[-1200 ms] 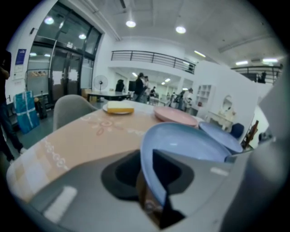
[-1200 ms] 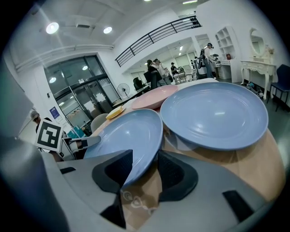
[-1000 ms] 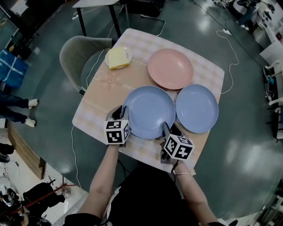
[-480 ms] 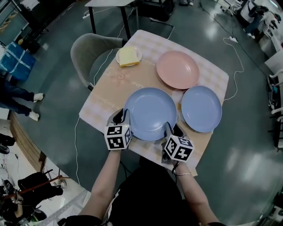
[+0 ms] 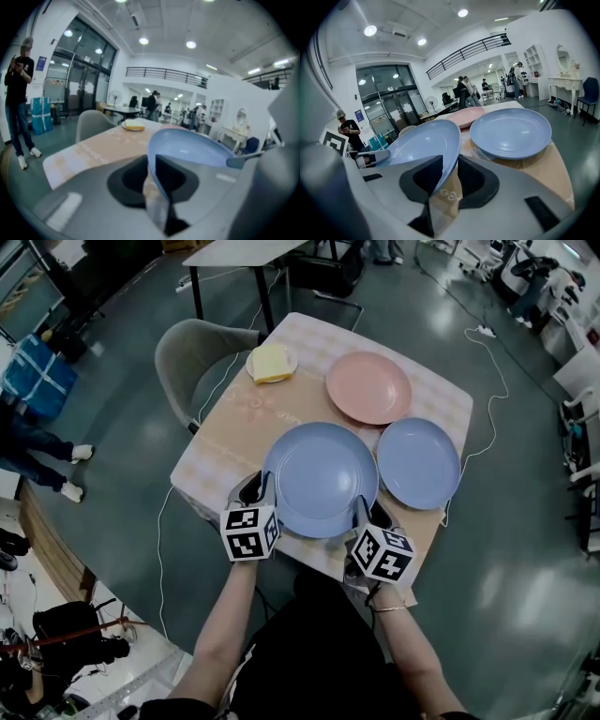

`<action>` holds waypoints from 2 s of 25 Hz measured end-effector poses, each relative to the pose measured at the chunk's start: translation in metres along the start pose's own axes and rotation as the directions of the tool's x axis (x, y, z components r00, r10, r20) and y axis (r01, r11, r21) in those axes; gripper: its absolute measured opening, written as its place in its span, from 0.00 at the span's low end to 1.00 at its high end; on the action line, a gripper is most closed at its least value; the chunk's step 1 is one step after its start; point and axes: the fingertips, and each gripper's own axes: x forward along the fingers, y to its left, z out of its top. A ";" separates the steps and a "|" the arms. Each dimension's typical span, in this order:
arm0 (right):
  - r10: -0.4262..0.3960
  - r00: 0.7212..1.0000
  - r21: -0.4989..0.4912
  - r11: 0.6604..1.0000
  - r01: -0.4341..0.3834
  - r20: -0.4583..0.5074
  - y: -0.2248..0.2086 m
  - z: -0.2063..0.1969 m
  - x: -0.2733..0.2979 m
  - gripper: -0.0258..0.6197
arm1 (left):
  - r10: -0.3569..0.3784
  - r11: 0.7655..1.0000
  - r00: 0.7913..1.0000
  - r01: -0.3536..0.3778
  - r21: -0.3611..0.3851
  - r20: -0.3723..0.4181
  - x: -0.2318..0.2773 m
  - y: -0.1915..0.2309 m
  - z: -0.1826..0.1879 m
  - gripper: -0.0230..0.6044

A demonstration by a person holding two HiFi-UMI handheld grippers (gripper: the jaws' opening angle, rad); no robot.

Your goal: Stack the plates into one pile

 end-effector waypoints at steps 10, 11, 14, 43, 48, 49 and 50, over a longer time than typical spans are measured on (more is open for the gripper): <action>-0.076 0.995 0.006 0.997 0.076 0.059 -0.022 0.002 -0.043 0.18 | -0.100 0.995 0.995 0.099 0.024 0.013 -0.009 -0.038 -0.001 0.12; -0.089 0.994 0.009 0.996 0.088 0.061 -0.027 0.002 -0.048 0.18 | -0.112 0.993 0.994 0.112 0.026 0.013 -0.009 -0.045 -0.001 0.13; -0.126 0.990 0.023 0.992 0.124 0.070 -0.042 0.004 -0.060 0.18 | -0.150 0.988 0.989 0.150 0.035 0.014 -0.007 -0.065 0.002 0.12; -0.141 0.990 -0.045 0.989 0.142 0.028 -0.218 0.082 -0.047 0.18 | -0.159 0.987 0.987 0.160 0.028 -0.036 0.089 -0.227 0.012 0.13; -0.108 0.994 -0.092 0.990 0.107 -0.008 -0.241 0.094 -0.027 0.18 | -0.117 0.993 0.992 0.118 0.011 -0.049 0.108 -0.240 0.008 0.14; -0.102 0.995 -0.100 0.990 0.100 -0.016 -0.244 0.095 -0.022 0.18 | -0.109 0.994 0.993 0.109 0.008 -0.052 0.111 -0.240 0.007 0.14; -0.097 0.995 -0.108 0.990 0.094 -0.023 -0.247 0.095 -0.018 0.18 | -0.102 0.995 0.993 0.102 0.004 -0.056 0.114 -0.240 0.005 0.14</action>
